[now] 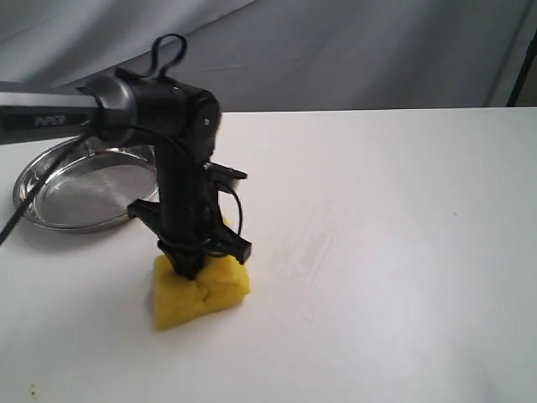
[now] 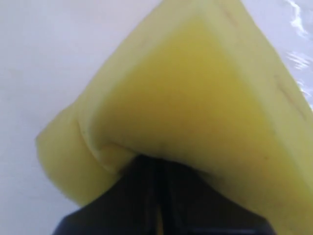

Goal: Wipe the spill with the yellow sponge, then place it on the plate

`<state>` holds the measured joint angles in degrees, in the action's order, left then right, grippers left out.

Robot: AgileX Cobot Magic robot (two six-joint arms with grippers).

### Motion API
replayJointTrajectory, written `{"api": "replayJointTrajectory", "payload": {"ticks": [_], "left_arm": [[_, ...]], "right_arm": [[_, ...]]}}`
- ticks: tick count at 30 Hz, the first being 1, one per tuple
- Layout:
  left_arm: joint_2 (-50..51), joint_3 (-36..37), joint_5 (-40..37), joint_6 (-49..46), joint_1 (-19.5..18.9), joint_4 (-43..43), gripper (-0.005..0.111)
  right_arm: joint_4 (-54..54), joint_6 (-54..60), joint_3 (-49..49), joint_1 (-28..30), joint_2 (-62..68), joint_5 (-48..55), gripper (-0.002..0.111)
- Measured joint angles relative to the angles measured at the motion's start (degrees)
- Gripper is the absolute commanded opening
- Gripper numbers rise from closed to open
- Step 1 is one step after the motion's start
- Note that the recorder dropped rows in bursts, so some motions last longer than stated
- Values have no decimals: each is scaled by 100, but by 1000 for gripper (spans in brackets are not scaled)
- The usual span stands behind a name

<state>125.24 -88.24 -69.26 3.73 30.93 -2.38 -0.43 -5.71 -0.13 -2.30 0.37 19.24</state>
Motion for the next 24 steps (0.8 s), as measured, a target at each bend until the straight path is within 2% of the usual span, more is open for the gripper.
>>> {"api": "replayJointTrajectory", "payload": {"ticks": [4, 8, 15, 21, 24], "left_arm": [[0, 0, 2, 81, -549, 0, 0], [0, 0, -63, 87, -765, -120, 0], [-209, 25, -88, 19, -597, -86, 0], [-991, 48, -77, 18, -505, -267, 0], [-1434, 48, -77, 83, -505, -28, 0]], "right_arm": [[0, 0, 0, 0, 0, 0, 0], [0, 0, 0, 0, 0, 0, 0], [0, 0, 0, 0, 0, 0, 0], [0, 0, 0, 0, 0, 0, 0], [0, 0, 0, 0, 0, 0, 0]]}}
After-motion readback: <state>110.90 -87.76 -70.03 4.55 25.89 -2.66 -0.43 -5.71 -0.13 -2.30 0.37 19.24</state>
